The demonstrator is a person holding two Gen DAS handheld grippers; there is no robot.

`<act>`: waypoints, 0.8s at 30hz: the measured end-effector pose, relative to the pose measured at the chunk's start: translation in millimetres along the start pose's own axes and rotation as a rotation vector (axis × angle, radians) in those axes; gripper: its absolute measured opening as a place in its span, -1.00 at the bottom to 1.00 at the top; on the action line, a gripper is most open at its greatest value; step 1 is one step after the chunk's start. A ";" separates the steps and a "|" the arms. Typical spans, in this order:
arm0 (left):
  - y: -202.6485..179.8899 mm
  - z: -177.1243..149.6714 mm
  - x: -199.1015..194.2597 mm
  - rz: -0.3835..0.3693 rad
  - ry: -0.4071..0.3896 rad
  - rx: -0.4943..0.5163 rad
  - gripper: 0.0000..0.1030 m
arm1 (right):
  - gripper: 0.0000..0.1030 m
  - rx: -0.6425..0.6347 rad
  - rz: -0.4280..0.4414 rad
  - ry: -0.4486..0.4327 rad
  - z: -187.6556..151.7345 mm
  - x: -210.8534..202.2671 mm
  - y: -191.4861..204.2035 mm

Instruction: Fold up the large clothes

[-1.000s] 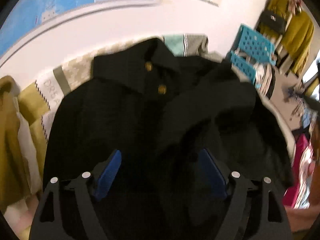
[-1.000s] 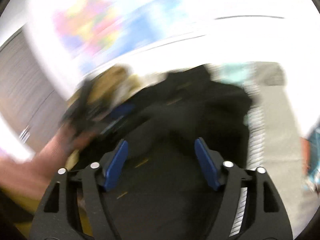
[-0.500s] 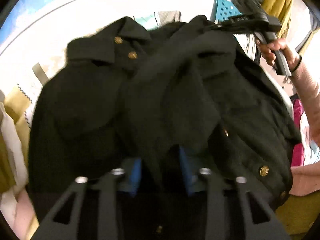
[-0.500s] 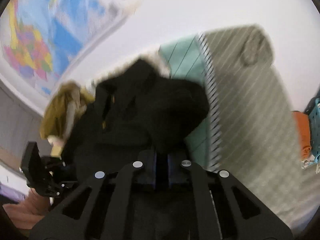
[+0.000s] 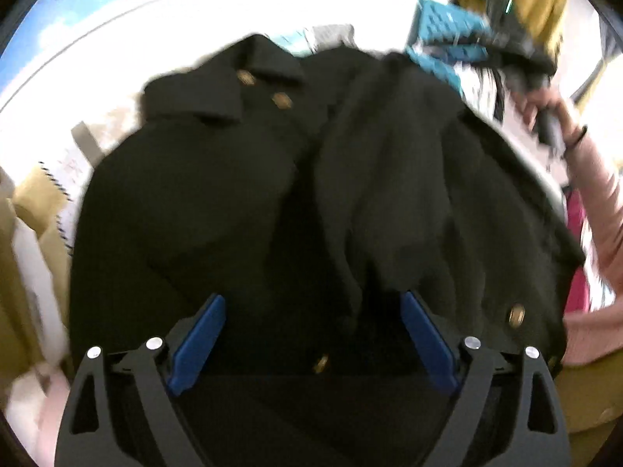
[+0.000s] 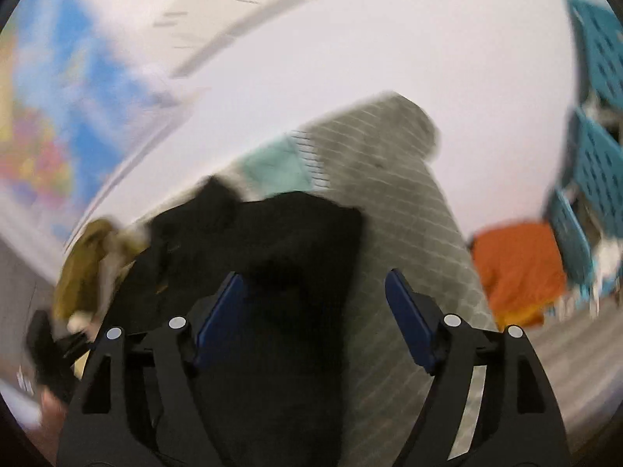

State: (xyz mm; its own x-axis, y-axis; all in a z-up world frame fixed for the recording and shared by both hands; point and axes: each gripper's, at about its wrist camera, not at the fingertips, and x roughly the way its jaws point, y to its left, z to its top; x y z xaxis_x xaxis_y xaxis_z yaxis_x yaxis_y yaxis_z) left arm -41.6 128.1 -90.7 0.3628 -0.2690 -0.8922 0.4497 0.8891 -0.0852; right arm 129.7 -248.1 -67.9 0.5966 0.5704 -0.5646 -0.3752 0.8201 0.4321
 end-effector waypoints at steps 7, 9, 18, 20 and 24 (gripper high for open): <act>-16.3 3.5 13.8 -0.010 0.010 0.072 0.01 | 0.82 -0.534 -0.083 0.064 -48.9 2.3 93.8; -11.8 8.7 12.7 -0.008 0.015 0.042 -0.47 | 0.82 -0.618 -0.093 0.087 -55.6 14.3 103.7; 23.7 46.1 -19.7 0.109 -0.072 -0.050 -0.76 | -0.94 -0.680 -0.051 0.273 -66.5 39.4 93.9; 35.7 59.1 -31.1 0.123 -0.099 -0.077 -0.69 | -0.93 -0.646 -0.052 0.247 -63.8 27.7 91.9; 50.3 73.3 -20.8 0.271 -0.045 -0.091 0.09 | -0.80 -0.619 -0.083 0.334 -75.1 30.6 84.8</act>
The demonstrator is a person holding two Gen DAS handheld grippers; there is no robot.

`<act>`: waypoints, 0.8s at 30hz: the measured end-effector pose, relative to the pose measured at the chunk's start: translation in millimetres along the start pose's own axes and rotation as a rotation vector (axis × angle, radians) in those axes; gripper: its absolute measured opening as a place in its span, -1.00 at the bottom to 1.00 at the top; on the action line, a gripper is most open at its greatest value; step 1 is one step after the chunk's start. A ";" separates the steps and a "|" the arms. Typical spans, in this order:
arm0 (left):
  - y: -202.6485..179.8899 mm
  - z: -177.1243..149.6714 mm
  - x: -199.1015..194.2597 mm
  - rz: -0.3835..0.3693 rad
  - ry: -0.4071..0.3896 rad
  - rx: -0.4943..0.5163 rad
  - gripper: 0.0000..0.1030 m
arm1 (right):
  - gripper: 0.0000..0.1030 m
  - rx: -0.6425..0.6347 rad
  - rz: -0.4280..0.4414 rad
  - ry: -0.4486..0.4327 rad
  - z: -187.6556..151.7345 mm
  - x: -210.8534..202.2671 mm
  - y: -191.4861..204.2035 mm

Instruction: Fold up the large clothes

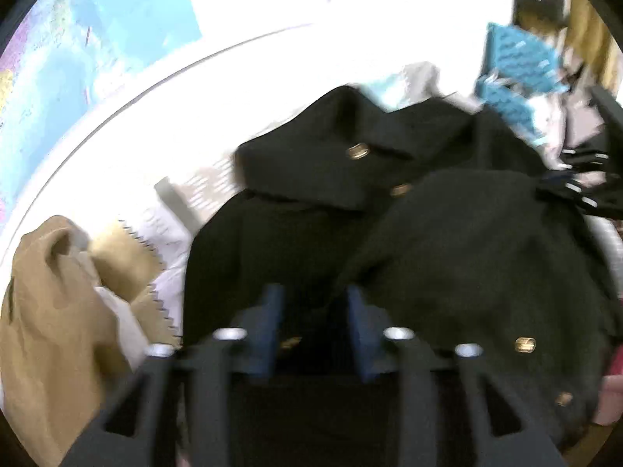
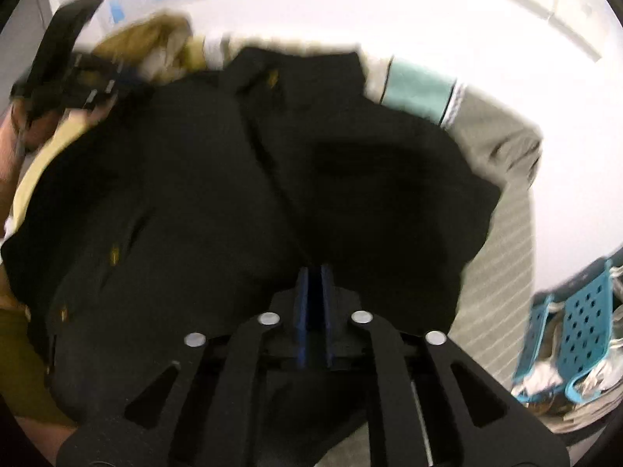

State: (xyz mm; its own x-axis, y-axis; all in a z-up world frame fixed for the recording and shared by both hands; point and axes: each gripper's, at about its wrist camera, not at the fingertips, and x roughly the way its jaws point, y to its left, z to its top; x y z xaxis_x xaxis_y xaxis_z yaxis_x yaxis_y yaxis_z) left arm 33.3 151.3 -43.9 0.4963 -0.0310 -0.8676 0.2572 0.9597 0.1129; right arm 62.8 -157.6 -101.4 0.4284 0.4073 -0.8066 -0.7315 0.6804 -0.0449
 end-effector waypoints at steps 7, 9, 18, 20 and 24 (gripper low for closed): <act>10.8 -27.8 5.5 -0.103 0.023 -0.057 0.56 | 0.25 0.158 0.049 -0.188 16.2 -34.6 -19.6; 14.8 -32.3 10.0 -0.103 0.027 -0.069 0.56 | 0.26 0.162 0.038 -0.192 31.3 -25.6 -18.3; 20.5 -26.1 25.2 0.036 -0.001 -0.108 0.34 | -0.64 0.317 -0.100 -0.089 76.1 57.9 -49.4; 20.8 -31.1 3.1 0.067 -0.064 -0.096 0.38 | -0.60 0.366 -0.076 -0.096 74.2 58.9 -56.9; 34.5 -65.9 -57.4 0.063 -0.200 -0.113 0.59 | -0.08 0.373 -0.087 -0.131 70.4 36.1 -43.8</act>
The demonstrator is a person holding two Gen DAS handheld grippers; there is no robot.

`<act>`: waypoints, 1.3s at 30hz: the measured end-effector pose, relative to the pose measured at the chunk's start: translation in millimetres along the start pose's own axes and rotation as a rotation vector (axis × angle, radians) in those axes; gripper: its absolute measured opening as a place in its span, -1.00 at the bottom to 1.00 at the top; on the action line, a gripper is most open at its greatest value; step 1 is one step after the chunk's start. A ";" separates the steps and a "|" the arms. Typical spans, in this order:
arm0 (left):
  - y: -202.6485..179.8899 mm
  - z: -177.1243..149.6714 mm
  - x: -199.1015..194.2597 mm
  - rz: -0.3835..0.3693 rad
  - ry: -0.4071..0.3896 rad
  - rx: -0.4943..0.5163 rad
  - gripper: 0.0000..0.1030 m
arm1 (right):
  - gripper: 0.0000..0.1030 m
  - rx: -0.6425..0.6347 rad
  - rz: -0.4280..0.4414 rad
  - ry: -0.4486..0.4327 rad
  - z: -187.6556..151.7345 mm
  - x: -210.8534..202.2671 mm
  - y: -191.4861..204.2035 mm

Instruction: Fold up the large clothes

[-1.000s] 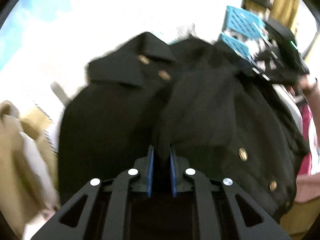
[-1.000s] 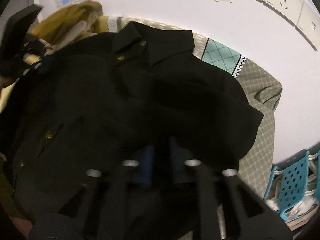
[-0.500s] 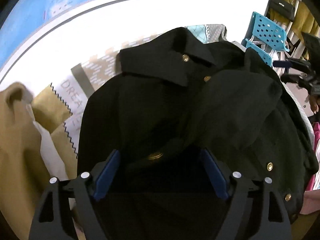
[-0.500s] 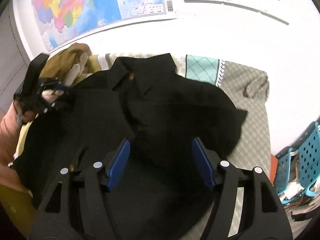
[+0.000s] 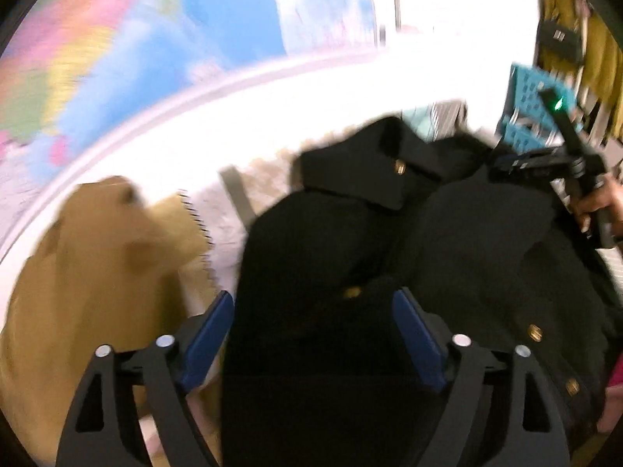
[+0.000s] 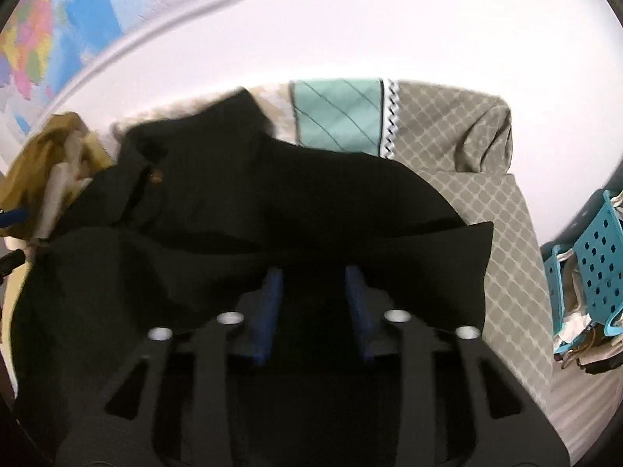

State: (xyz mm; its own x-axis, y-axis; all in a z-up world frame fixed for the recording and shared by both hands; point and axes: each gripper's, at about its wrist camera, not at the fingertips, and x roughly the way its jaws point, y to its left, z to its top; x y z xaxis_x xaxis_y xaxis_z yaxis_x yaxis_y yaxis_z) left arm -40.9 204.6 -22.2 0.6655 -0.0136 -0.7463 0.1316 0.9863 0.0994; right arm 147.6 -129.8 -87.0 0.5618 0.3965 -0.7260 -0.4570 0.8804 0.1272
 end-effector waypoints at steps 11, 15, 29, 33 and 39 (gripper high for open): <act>55.6 -130.8 -60.1 -0.022 0.064 -0.228 0.66 | 0.45 -0.232 0.326 -0.052 -42.0 -65.7 125.8; 63.0 -173.3 -50.4 -0.094 0.129 -0.300 0.66 | 0.52 -0.333 0.417 0.000 -63.0 -62.8 178.4; 45.6 -180.9 -58.8 -0.173 0.030 -0.236 -0.85 | 0.61 -0.265 0.486 0.057 -81.3 -40.6 228.6; 71.1 -148.2 -82.9 -0.011 -0.040 -0.259 -0.88 | 0.61 -0.262 0.473 0.028 -75.1 -43.9 227.0; 107.7 -106.9 -137.4 0.059 -0.206 -0.279 -0.93 | 0.61 -0.254 0.451 -0.027 -49.8 -36.4 227.7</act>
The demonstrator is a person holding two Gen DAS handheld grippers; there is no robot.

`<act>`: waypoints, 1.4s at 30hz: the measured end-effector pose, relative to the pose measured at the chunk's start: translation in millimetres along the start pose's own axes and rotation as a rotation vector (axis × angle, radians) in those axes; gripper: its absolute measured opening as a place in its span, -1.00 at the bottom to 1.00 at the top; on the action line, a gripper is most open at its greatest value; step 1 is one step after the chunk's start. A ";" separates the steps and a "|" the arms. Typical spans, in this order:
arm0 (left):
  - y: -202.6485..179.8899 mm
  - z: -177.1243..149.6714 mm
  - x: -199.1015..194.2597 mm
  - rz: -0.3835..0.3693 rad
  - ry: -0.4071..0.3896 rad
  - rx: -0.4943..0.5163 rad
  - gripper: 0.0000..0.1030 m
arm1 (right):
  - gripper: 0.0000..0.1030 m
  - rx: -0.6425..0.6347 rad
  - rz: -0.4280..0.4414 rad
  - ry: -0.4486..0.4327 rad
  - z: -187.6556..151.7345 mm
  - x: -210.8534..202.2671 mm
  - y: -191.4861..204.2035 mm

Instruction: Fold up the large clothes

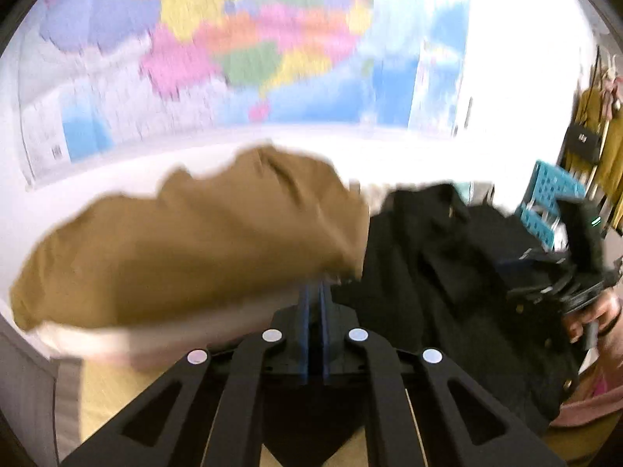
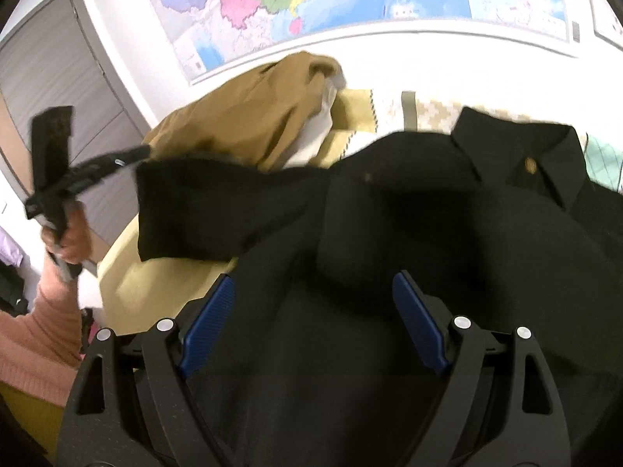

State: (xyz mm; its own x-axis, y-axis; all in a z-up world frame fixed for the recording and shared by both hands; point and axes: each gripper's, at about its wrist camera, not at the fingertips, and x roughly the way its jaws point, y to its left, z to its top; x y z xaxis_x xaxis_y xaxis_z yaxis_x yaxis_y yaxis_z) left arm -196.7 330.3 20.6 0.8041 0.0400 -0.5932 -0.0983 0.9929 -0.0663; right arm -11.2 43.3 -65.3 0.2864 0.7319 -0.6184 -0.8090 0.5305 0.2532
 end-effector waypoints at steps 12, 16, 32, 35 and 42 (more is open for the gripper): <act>27.7 -62.8 31.8 0.059 0.168 0.024 0.72 | 0.65 -0.004 -0.003 0.046 24.6 46.7 -1.9; 72.3 -88.2 54.9 0.089 0.264 -0.194 0.75 | 0.69 -0.072 -0.011 0.028 28.7 43.9 20.0; -6.7 -15.8 -24.4 -0.347 -0.141 -0.103 -0.75 | 0.63 0.091 0.053 0.073 16.4 51.6 -21.6; -36.6 13.9 -34.3 -0.452 -0.176 -0.039 -0.74 | 0.64 0.061 0.164 -0.020 22.2 14.1 -9.9; -73.6 13.4 7.7 -0.357 -0.116 0.044 0.26 | 0.73 -0.076 0.247 -0.060 19.5 -14.8 35.2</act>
State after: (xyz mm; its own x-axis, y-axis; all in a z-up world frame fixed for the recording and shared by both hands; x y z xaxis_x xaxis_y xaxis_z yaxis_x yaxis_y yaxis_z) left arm -175.4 259.0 31.7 0.8443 -0.2997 -0.4443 0.2233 0.9504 -0.2166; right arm -33.9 59.5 -32.7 0.1031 0.8606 -0.4987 -0.8938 0.3002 0.3332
